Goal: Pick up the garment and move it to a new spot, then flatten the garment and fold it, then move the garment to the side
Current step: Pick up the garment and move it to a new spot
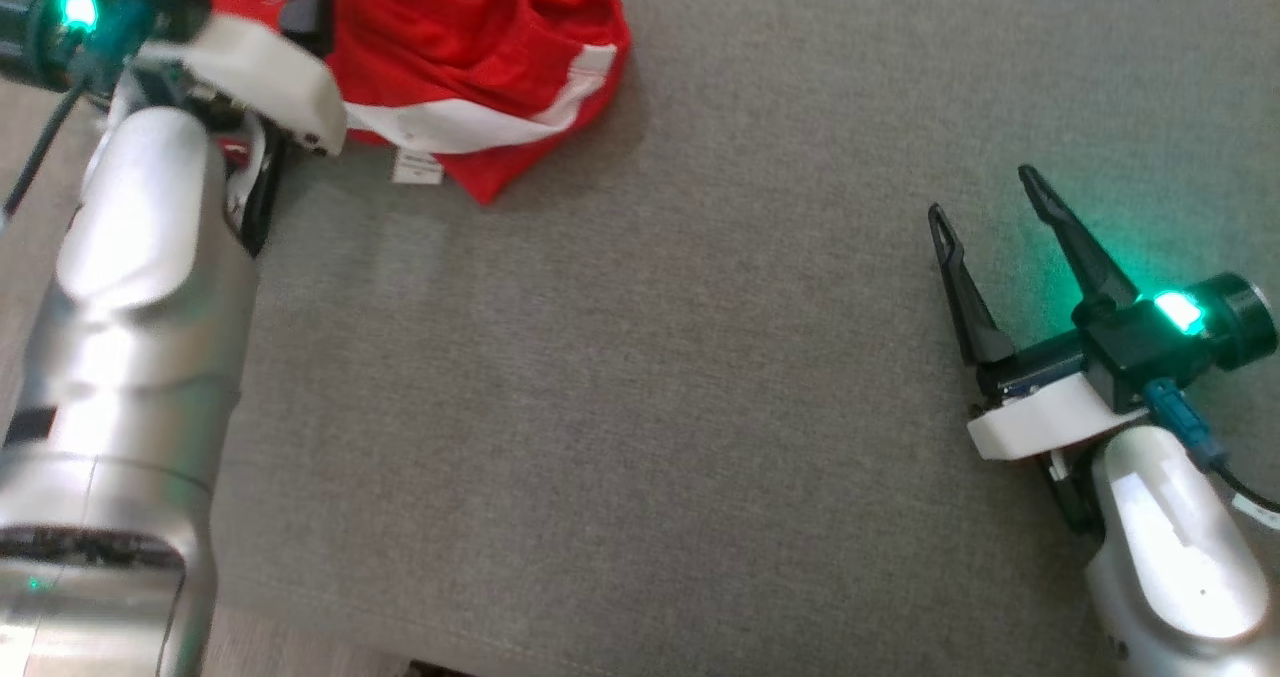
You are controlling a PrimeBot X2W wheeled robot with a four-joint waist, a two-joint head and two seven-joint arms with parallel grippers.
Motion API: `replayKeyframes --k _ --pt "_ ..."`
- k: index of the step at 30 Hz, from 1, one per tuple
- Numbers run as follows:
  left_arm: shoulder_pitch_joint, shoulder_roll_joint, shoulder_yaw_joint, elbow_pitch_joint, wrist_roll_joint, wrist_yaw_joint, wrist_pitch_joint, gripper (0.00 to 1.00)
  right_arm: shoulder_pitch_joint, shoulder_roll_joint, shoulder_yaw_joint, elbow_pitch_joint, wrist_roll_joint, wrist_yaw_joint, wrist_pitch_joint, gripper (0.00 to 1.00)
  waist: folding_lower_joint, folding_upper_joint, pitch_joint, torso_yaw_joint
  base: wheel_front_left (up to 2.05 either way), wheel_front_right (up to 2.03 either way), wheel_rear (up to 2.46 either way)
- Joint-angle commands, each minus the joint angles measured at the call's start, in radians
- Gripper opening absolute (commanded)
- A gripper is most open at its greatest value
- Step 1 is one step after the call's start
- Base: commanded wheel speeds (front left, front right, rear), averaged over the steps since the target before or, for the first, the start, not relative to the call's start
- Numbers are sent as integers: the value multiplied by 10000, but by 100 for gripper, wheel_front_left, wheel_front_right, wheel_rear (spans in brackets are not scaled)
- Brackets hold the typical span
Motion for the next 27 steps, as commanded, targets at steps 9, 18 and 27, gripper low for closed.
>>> replayKeyframes --k 9,18,27 --pt "-1304 1033 -686 3042 -1087 17 979 0 -342 -209 535 -447 -83 -7 -107 100 -3 0 810 -495 0 0 0" --pt "-2047 992 -758 3020 -1280 16 -1046 0 -387 69 482 -235 107 -7 -107 100 -3 0 201 -701 0 0 0" --pt "-2715 943 -1782 1016 -1630 16 -1254 0 68 1084 874 276 713 -7 -107 100 -3 0 -1964 -1908 0 0 0"
